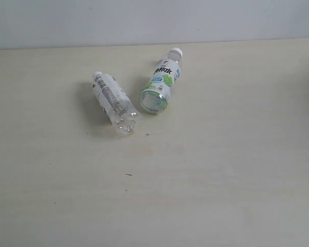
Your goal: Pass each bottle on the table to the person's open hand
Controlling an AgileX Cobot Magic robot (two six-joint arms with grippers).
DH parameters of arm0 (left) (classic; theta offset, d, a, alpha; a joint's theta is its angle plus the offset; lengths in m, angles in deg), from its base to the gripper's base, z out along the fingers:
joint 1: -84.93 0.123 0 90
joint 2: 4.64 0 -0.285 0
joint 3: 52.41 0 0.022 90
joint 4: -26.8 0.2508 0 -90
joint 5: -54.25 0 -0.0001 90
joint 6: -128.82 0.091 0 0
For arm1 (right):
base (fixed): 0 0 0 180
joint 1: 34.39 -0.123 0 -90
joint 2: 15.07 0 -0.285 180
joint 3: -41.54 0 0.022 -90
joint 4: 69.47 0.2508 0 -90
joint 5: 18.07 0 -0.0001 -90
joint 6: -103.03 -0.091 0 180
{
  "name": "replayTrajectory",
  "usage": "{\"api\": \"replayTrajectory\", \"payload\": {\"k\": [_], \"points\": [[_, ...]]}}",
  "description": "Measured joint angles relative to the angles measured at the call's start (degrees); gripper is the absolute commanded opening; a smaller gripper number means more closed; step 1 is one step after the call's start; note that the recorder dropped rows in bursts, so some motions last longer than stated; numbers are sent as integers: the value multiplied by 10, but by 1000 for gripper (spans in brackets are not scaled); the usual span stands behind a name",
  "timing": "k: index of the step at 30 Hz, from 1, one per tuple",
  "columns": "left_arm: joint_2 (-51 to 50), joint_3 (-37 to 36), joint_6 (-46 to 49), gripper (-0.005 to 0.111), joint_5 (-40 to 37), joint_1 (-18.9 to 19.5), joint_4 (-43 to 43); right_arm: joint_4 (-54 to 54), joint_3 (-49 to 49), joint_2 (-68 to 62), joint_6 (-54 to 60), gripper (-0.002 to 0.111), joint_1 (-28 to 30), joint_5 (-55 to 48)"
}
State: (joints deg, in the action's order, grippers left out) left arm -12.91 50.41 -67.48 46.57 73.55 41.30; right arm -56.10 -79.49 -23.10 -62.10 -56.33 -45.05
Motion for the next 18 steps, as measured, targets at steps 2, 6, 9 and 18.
{"api": "replayTrajectory", "payload": {"k": [2,6,9,18], "points": [[0,0,0,0,0,0,0,0,0,0,0,2,0,0],[0,0,0,0,0,0,0,0,0,0,0,2,0,-1],[0,0,0,0,0,0,0,0,0,0,0,2,0,-4],[0,0,0,0,0,0,0,0,0,0,0,2,0,-10]]}}
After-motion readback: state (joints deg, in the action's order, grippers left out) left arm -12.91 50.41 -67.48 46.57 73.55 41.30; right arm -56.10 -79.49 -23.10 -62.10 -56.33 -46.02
